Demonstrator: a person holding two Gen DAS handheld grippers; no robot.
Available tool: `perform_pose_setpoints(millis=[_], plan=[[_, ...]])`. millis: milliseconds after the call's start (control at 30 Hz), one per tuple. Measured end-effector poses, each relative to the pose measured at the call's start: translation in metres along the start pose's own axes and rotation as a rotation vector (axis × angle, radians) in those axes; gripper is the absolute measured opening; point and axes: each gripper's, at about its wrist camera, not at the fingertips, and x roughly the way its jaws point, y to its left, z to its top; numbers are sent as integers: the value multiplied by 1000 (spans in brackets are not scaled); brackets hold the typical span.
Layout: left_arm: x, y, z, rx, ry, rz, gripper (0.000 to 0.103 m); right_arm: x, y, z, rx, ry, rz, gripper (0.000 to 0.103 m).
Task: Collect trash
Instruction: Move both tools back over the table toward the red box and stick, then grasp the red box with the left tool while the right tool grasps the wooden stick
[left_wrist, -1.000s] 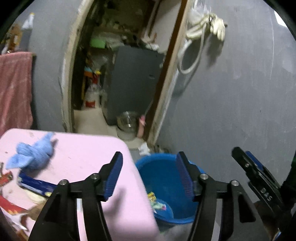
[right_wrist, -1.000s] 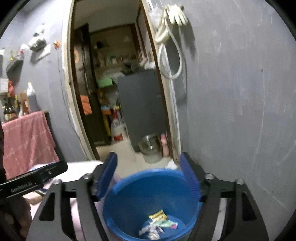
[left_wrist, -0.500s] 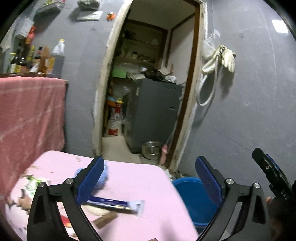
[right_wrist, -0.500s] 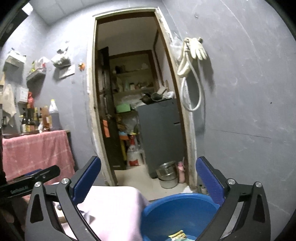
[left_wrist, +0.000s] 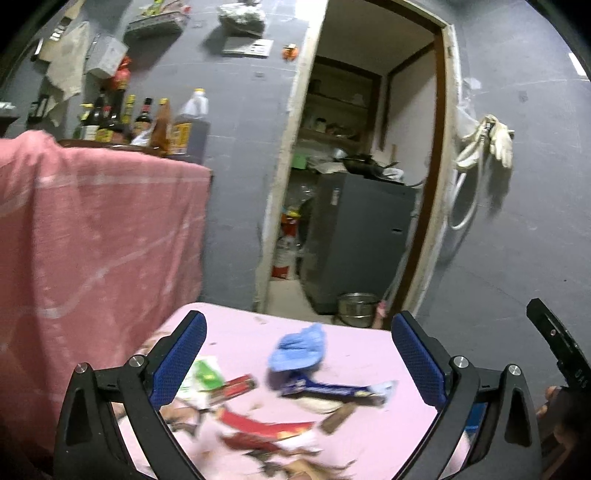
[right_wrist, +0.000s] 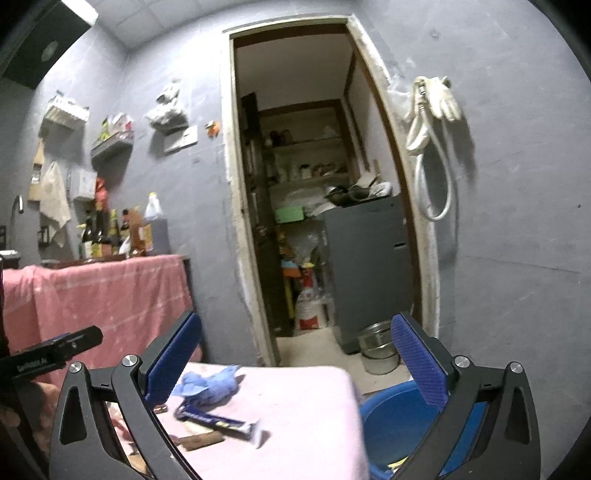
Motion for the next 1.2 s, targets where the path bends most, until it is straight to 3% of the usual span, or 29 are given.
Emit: perform_pose_setpoints(millis=[300, 733, 900, 1200], plan=[[-7, 50, -21, -45, 65, 60, 98, 18, 34, -20, -29, 96, 49, 103], [11, 65, -49, -83, 234, 2, 97, 48, 60, -55, -86, 305, 104, 103], [22, 58, -56, -67, 292, -35, 77, 59, 66, -67, -110, 388, 147, 90], [35, 56, -69, -104, 393, -122, 53, 72, 77, -90, -161, 531, 236, 76]])
